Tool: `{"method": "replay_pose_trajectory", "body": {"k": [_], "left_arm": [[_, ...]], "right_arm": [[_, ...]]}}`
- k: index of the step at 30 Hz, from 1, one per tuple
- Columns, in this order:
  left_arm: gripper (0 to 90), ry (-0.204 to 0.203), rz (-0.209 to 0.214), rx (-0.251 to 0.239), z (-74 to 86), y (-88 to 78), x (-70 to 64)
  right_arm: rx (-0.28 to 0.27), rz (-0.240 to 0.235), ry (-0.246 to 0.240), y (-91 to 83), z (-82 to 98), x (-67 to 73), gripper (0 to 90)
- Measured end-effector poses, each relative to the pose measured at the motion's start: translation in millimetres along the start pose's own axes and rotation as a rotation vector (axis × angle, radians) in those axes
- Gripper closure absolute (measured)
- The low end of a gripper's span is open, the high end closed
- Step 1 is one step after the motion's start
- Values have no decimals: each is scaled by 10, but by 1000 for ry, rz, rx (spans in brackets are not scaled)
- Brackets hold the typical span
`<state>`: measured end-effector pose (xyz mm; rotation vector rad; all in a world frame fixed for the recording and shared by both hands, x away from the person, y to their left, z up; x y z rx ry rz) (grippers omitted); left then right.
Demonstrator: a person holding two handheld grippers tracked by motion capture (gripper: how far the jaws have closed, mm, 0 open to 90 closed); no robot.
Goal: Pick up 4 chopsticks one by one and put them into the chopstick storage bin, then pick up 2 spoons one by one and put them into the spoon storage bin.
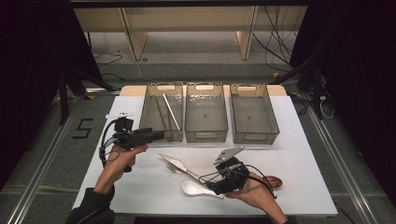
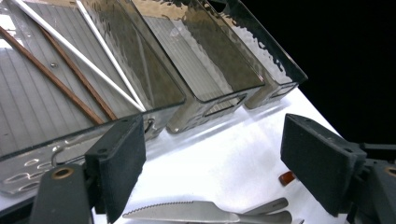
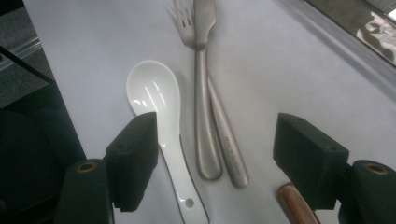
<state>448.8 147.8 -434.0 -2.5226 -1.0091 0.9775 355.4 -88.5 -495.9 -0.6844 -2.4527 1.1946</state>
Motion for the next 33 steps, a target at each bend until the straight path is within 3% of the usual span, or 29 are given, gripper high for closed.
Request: {"method": "replay_pose_trajectory", "body": {"k": [7,17,33], "left_arm": [[211,77,4,19,155,17,-55],[187,153,13,28,389,53,-130],[181,202,12,26,600,45,-193]], "right_arm": [[20,-17,2,37,54,42,320],[64,-26,-9,73,146,72,320],[107,-26,-37,141,193,150,349]]}}
Point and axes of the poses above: each handheld gripper's, and its own axes: y roughly forward along the jaws, z roughly out of its underside, x roughly to its left, the point moved 8 cm from there along y, roughly forward along the jaws
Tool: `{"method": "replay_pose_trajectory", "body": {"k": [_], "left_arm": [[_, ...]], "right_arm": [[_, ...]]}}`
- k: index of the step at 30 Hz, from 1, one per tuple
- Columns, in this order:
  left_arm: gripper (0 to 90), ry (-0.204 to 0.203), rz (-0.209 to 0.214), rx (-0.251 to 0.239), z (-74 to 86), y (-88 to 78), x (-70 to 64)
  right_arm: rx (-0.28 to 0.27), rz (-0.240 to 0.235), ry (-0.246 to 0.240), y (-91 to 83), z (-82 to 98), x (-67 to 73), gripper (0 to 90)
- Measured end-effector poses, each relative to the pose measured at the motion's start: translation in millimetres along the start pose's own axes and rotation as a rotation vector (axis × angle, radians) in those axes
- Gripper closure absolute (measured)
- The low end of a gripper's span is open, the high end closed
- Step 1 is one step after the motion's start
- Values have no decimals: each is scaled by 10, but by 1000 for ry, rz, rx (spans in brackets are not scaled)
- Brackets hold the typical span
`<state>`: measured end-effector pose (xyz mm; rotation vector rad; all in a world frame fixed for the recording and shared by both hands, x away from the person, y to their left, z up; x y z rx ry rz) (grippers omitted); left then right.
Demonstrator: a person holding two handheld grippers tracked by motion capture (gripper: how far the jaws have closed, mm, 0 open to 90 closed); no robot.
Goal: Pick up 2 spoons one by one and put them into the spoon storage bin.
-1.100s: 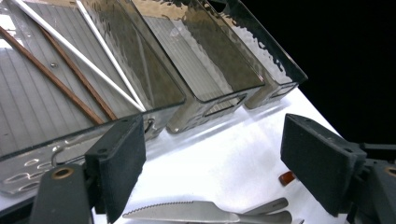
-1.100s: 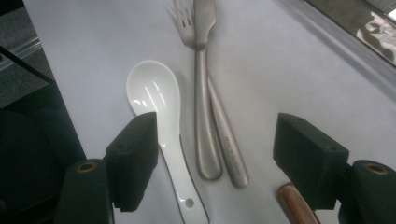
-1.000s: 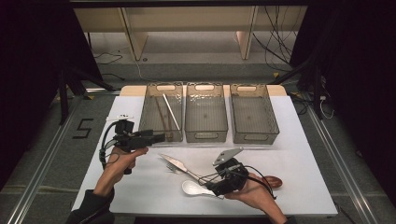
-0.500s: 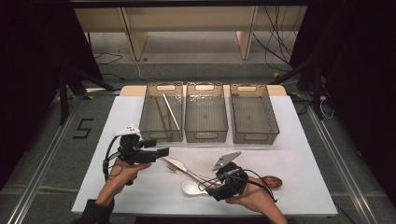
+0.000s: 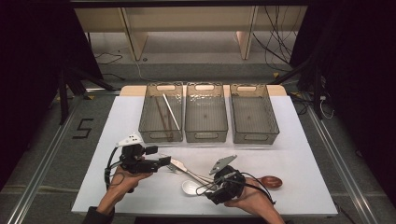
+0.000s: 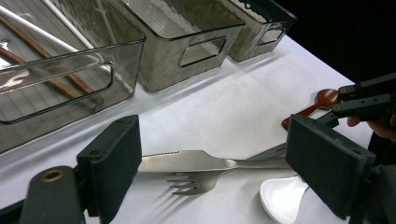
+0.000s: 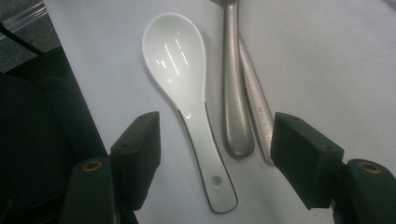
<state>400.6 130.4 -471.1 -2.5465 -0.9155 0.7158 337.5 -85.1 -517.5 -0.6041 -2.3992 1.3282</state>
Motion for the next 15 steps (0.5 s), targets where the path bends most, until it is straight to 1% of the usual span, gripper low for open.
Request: {"method": "replay_pose_trajectory", "body": {"k": [2,3,8,9,12,15], "left_arm": [[180,0,1,-13,4,-8,-10],[180,1,1,-15,10,-10,-13],[176,16,-7,-11,58,-2,-15],[175,18,-8,-12,62,0,-15],[171,14,-3,-19,73,6,-24],[171,29,-3,-16,92,10,-36]], "right_arm": [[5,1,-1,8,8,9,362],[11,-5,-1,13,15,17,367],[36,-6,-9,49,41,52,405],[41,-5,-16,55,45,58,411],[52,-6,-20,66,59,80,445],[61,-6,-24,66,77,90,483]]}}
Point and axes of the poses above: each handheld gripper's, and its own axes: y roughly forward along the jaws, z roughly out of its underside, x roughly to its left, the point moved 8 cm from there along y, roughly forward along the jaws
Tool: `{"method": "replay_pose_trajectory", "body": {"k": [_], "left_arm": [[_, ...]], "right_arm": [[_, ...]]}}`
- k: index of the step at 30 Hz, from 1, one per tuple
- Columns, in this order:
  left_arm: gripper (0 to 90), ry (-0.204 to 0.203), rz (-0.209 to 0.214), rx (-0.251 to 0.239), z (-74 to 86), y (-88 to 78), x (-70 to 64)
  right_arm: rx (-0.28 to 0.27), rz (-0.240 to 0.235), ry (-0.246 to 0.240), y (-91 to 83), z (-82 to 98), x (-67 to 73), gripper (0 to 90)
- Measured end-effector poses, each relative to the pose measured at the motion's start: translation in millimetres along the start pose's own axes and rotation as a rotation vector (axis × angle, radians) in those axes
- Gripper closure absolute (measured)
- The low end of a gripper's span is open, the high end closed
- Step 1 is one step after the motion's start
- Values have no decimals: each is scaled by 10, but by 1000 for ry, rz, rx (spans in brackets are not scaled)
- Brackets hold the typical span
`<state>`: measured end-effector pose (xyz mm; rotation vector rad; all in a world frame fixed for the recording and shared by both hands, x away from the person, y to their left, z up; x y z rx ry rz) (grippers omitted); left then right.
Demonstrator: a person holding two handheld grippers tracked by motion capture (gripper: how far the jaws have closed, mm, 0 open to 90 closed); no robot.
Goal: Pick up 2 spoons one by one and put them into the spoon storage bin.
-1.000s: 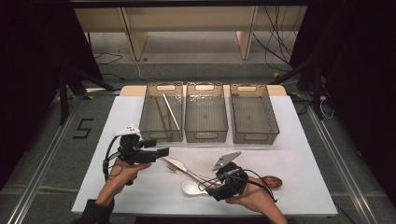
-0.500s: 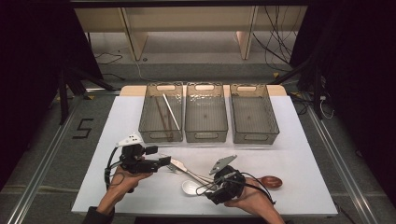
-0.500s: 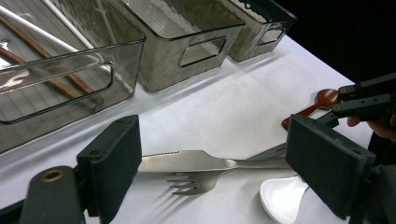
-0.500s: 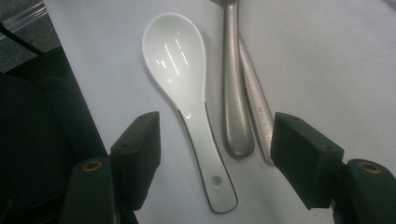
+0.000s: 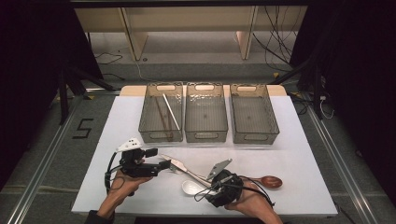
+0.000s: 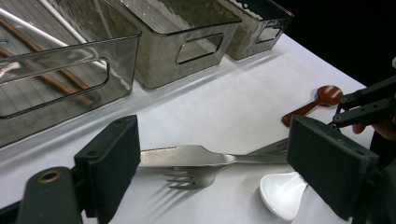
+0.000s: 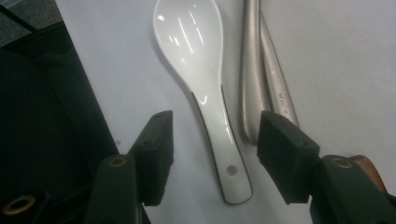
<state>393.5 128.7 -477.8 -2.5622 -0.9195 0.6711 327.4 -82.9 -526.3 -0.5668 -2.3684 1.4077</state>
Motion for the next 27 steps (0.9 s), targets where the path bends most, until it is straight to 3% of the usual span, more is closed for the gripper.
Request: {"method": "replay_pose_trajectory", "body": {"k": [9,24,27], "left_arm": [[165,5,6,3,51,-1,-19],[166,-3,3,12,71,15,-14],[166,-3,3,13,71,17,-13]], "right_arm": [[47,33,-10,64,36,-6,566],[108,27,-125,139,-2,87,726],[111,23,-121,151,-22,96,751]]}}
Point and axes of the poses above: each handheld gripper's, and its own axes: y roughly forward along the jaws, z roughly out of its underside, x roughly to its left, the point moved 8 cm from there along y, roughly forward along the jaws
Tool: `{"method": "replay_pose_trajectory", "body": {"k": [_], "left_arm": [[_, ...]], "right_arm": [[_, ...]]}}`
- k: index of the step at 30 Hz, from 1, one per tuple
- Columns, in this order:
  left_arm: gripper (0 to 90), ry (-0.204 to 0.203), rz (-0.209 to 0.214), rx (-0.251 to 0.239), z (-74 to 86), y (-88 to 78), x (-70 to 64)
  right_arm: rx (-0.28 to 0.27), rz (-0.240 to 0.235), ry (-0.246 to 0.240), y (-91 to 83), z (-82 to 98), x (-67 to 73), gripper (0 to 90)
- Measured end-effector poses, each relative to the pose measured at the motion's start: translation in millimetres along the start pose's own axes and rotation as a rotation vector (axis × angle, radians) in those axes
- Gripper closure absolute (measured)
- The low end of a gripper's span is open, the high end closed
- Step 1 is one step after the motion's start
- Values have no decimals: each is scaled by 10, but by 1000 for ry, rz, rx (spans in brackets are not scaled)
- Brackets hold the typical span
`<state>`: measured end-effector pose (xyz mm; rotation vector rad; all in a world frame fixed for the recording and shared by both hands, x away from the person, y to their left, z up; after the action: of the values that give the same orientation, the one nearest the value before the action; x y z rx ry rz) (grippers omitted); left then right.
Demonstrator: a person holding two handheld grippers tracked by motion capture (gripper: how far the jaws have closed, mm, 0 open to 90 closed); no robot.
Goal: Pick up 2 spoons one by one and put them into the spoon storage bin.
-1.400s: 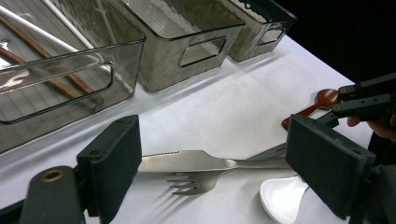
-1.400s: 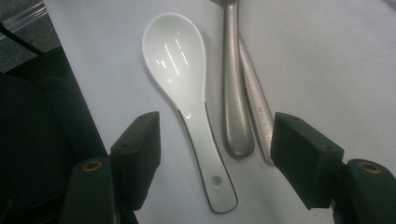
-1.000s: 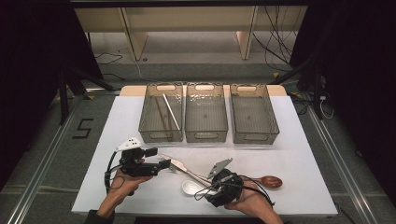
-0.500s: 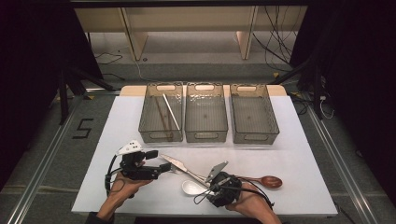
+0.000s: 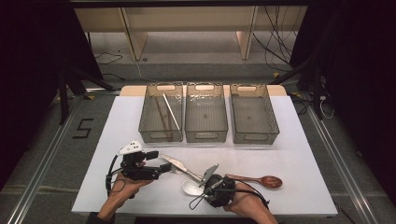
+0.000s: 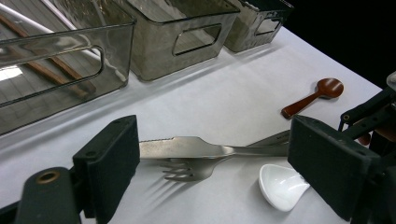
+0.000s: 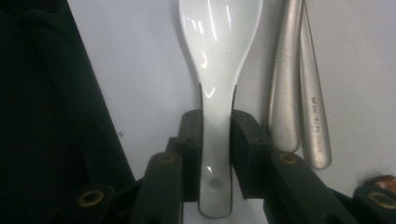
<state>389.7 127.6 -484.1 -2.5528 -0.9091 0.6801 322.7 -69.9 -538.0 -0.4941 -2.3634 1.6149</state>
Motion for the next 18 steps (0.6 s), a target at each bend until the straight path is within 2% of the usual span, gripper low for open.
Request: {"method": "replay_pose_trajectory", "body": {"k": [7,18], "left_arm": [[166,-5,-3,-4,-3,0,5],[168,-17,-11,-19,-11,-27,32]], "right_arm": [[15,-25,11,-1,-6,-23,765],[-3,-14,25,-4,-40,-23,770]]}}
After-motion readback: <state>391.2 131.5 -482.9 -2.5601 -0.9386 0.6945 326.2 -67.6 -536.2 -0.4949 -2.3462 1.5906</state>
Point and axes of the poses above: each handheld gripper's, and its own axes: y roughly forward along the jaws, z roughly out of its underside, x roughly to its left, the point moved 8 cm from there along y, roughly forward along the jaws
